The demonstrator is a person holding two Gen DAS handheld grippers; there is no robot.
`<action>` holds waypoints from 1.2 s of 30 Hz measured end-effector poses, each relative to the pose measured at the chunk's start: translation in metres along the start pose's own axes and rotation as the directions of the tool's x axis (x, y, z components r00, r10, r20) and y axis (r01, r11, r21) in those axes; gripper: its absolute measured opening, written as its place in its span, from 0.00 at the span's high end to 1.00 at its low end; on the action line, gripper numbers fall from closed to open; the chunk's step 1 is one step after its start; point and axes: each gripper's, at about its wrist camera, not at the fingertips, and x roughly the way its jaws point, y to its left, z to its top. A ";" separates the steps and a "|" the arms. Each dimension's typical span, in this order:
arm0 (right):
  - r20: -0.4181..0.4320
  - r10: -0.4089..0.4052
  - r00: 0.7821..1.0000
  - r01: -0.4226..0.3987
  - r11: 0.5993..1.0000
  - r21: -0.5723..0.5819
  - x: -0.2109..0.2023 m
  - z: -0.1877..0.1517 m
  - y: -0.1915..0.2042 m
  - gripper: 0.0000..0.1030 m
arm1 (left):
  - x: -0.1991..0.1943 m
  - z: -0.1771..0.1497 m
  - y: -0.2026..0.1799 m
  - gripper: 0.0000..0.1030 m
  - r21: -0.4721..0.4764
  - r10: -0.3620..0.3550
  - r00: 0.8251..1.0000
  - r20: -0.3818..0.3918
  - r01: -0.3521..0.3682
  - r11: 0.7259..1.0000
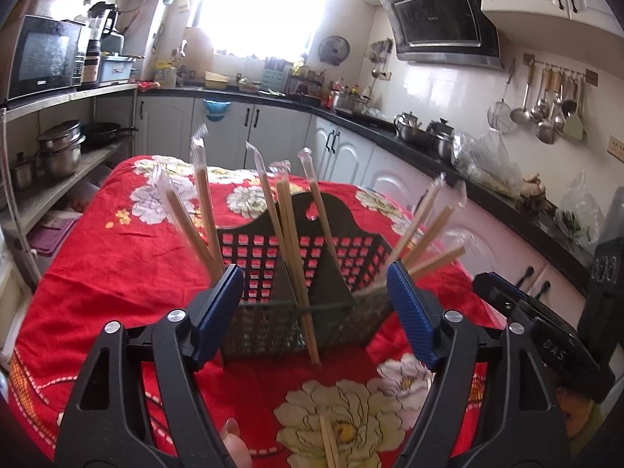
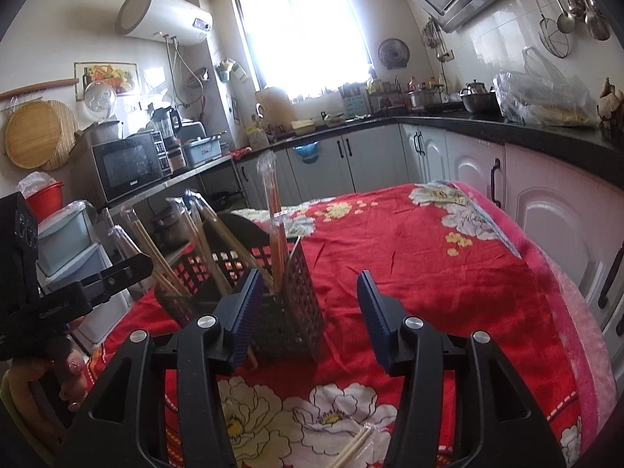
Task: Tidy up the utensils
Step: 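Move both open tools back from the caddy toward the remaining chopsticks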
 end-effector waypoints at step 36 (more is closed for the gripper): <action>-0.256 -0.043 0.966 0.031 0.998 -0.049 0.001 -0.052 0.001 0.35 | 0.018 -0.074 0.008 0.10 0.002 0.031 0.959 -0.281 -0.032 0.999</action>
